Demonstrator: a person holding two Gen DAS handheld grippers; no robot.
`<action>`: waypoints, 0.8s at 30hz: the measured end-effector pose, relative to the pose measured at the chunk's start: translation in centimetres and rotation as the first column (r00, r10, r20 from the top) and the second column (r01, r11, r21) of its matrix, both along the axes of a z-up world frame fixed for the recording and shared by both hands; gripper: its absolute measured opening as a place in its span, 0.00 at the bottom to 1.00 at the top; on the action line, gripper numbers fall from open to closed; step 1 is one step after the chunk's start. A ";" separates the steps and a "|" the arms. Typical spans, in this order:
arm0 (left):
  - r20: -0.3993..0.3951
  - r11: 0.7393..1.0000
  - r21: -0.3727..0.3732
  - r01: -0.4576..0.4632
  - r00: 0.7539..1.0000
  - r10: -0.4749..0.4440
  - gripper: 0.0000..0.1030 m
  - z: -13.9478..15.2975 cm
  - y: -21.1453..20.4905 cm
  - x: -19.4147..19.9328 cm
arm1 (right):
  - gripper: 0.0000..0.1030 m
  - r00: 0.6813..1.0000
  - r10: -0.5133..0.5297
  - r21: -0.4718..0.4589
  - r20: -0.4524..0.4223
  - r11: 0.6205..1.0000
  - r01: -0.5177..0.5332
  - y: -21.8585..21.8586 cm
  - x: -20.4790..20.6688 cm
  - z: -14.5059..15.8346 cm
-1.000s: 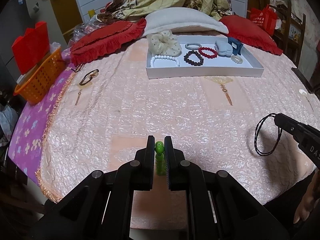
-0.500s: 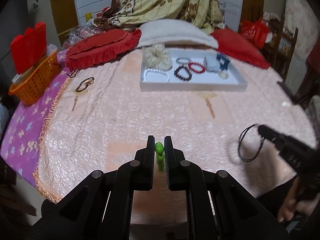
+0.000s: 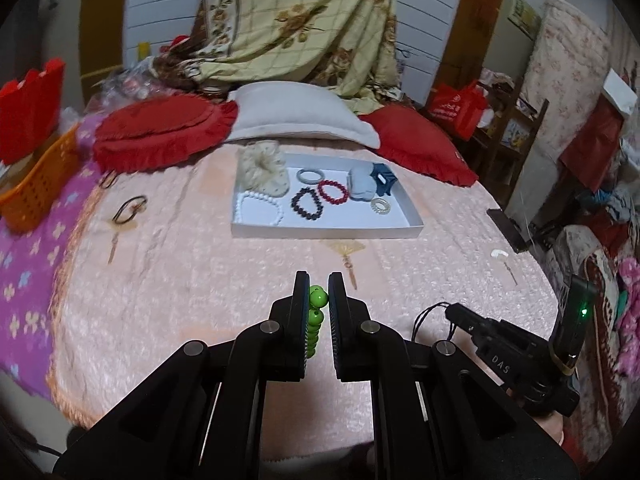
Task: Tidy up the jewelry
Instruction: 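Carry the green bracelet and black hair ties toward the white tray, then release the green bracelet in the tray while right tool releases the black ties there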
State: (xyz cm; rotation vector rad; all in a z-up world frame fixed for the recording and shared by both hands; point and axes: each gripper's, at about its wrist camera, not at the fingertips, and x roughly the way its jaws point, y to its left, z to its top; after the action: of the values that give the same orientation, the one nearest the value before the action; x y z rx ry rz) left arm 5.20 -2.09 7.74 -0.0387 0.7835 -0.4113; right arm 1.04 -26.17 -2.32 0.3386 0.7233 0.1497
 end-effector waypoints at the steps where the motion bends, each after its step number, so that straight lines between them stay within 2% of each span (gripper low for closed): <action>1: -0.001 1.000 0.005 0.011 1.000 -0.011 0.08 -0.2 -0.4 0.5 | 0.03 1.000 0.000 -0.002 -0.007 1.000 0.000 -0.1 0.2 -0.2; 8: -0.042 0.995 0.028 0.097 0.995 -0.096 0.08 -1.3 -3.6 5.6 | 0.03 0.998 -0.007 0.003 -0.061 1.000 0.007 -1.5 3.6 -0.7; 13: -0.010 0.991 0.058 0.124 0.992 -0.124 0.08 -0.4 -6.2 9.3 | 0.03 0.998 -0.006 0.077 -0.056 0.997 0.011 -3.6 7.9 0.9; 16: -0.017 0.989 0.065 0.132 0.991 -0.131 0.08 -0.4 -7.7 11.7 | 0.03 0.999 -0.023 0.116 -0.040 0.993 0.027 -5.0 11.3 1.9; 19: -0.036 0.986 0.059 0.159 0.987 -0.157 0.08 -0.8 -9.6 14.0 | 0.03 0.999 -0.048 0.103 -0.019 0.993 0.050 -5.6 13.8 2.4; 21: -0.037 0.985 0.072 0.157 0.987 -0.155 0.08 -1.3 -10.8 15.4 | 0.03 0.998 -0.062 0.105 -0.023 0.992 0.064 -6.2 15.8 2.2; 24: -0.078 0.983 0.071 0.167 0.984 -0.162 0.08 -3.0 -12.4 17.7 | 0.03 0.996 -0.081 0.124 -0.049 0.989 0.086 -7.0 18.1 0.9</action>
State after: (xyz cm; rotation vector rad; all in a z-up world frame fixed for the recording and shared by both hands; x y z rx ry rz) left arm 22.94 -14.52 4.75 0.0844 0.8766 -0.5382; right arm 19.14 -33.21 -1.41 0.4933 0.7436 0.1090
